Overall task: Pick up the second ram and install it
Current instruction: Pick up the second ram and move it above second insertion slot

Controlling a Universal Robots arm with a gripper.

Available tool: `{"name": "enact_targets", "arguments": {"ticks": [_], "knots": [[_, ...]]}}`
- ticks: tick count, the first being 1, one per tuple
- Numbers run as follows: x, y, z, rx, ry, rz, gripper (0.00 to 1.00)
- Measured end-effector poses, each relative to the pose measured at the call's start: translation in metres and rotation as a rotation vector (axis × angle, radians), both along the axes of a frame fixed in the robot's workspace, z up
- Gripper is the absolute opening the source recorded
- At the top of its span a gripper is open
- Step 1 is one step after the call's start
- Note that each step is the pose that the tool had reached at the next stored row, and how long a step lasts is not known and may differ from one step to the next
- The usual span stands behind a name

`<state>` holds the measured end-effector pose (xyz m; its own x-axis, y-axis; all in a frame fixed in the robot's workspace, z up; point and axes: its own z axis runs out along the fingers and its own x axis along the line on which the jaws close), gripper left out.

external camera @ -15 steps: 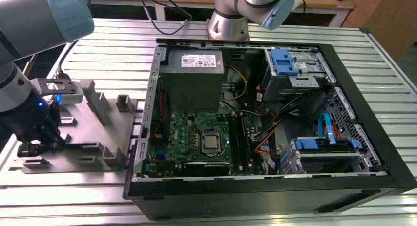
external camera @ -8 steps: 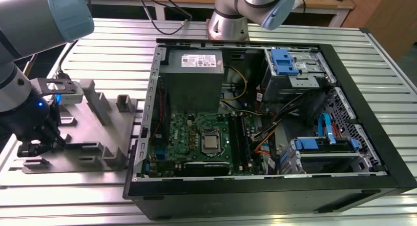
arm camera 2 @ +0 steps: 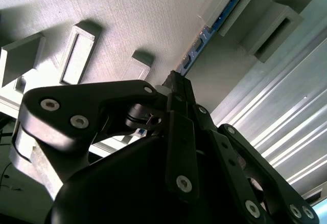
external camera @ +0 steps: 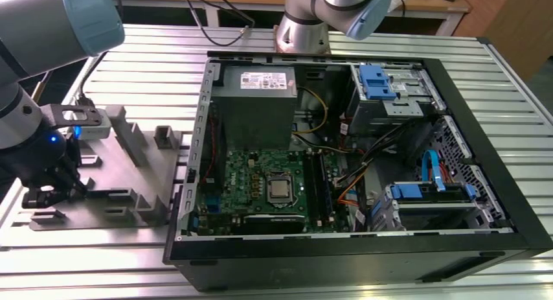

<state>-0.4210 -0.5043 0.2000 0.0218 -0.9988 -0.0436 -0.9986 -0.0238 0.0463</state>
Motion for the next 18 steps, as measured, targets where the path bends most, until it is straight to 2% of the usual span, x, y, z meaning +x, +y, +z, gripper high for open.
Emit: {"name": "enact_targets", "arguments": {"ticks": [18], "knots": [[0.0, 0.0, 0.0042, 0.001, 0.0, 0.0, 0.08]]}}
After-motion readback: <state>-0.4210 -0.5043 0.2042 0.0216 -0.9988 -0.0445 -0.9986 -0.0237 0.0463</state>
